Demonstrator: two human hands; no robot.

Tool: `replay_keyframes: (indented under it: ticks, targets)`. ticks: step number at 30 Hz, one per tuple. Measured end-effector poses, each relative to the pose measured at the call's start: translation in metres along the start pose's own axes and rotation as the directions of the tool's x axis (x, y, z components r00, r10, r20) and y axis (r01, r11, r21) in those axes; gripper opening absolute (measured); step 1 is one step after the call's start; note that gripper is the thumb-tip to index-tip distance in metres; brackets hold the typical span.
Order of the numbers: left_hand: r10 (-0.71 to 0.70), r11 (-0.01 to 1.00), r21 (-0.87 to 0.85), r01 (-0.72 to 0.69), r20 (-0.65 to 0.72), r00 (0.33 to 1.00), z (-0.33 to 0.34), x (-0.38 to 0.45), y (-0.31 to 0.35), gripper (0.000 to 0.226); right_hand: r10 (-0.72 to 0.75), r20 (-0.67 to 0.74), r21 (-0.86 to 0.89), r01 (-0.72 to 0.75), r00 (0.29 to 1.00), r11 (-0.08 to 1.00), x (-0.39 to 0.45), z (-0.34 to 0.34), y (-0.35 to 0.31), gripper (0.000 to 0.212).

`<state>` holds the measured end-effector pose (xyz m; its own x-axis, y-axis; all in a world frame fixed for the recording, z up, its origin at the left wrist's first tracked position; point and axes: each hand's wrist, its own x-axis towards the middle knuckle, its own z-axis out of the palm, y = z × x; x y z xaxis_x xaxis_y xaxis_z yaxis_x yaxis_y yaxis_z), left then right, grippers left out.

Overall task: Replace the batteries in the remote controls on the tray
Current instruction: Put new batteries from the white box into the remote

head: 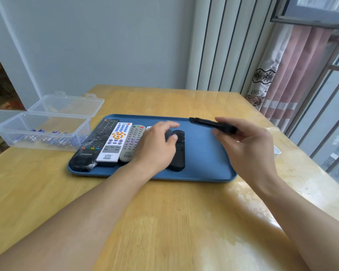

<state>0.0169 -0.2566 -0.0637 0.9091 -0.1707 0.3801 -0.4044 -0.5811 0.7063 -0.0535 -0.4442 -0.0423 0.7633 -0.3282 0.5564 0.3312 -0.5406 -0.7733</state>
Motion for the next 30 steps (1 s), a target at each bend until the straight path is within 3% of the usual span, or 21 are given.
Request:
replay_keyframes:
  ticks: [3,5,10,15,18,26,30]
  targets:
    - [-0.011,0.946,0.321,-0.051,0.187,0.982,0.004,-0.003,-0.004,0.04,-0.053,0.082,-0.232,0.071,0.995,0.97,-0.002,0.004,0.006,0.029]
    - [-0.071,0.91,0.412,-0.042,0.254,0.965,0.005,-0.004,-0.006,0.043,-0.001,0.153,-0.303,0.048,0.988,0.952,-0.004,0.007,0.007,0.029]
    - [-0.073,0.909,0.413,-0.046,0.266,0.961,0.003,-0.004,-0.006,0.044,0.004,0.294,-0.385,0.115,0.956,0.916,-0.012,0.012,0.006,0.021]
    - [-0.069,0.913,0.405,-0.043,0.258,0.964,0.002,-0.005,-0.005,0.043,0.063,0.46,-0.486,0.191,0.885,0.853,-0.013,0.012,0.005,0.044]
    - [-0.069,0.919,0.393,-0.036,0.249,0.966,0.002,-0.004,-0.005,0.042,0.089,0.559,-0.502,0.251,0.825,0.828,-0.013,0.014,0.005,0.046]
    - [-0.061,0.921,0.388,-0.04,0.243,0.968,0.003,-0.004,-0.007,0.042,0.049,0.573,-0.454,0.267,0.818,0.85,-0.012,0.013,0.011,0.034]
    - [-0.026,0.919,0.391,-0.056,0.201,0.979,0.005,-0.005,-0.008,0.044,-0.087,0.421,-0.423,0.28,0.903,0.862,-0.005,0.01,0.012,0.024]
